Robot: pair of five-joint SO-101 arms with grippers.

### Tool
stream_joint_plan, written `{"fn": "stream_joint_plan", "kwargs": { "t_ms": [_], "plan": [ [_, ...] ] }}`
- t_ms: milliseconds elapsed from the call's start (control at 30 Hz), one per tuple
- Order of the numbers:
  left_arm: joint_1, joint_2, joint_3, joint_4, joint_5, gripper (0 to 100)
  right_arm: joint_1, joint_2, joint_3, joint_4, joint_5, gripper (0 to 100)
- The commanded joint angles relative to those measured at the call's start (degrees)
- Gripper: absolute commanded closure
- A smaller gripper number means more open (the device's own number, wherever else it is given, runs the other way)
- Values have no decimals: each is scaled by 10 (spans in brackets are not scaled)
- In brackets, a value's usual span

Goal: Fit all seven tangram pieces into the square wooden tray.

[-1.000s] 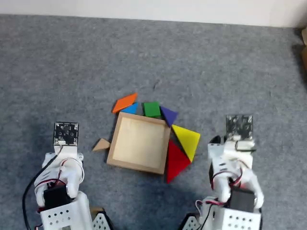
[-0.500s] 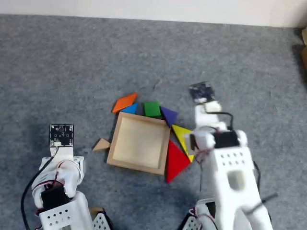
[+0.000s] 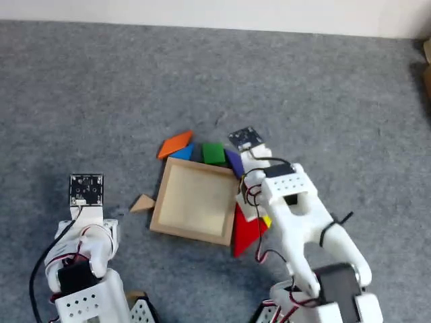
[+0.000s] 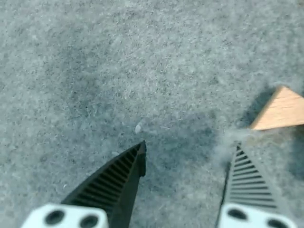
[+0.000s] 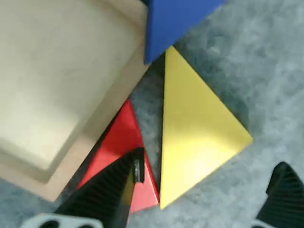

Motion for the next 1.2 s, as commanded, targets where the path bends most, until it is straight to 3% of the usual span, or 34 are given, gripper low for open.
{"fn": "stream_joint_plan", "kwargs": {
  "t_ms": [0, 233, 467, 733, 933, 1167],
  "plan": [
    [-7, 1, -20, -1, -6, 730, -7, 27, -36, -46, 22, 608],
    [-7, 1, -20, -1, -6, 730, -7, 73, -36, -54, 40, 615],
    [-7, 1, -19, -1, -6, 730, -7, 81, -36, -54, 40, 777],
    [-7, 1, -19, -1, -6, 730, 7, 77, -44, -36, 38, 786],
    [-7, 1, -19, -1, -6, 730, 32, 10, -108, 61, 34, 786],
    [-7, 1, -19, -1, -6, 730, 18, -62, -149, 122, -23, 786]
  ]
}}
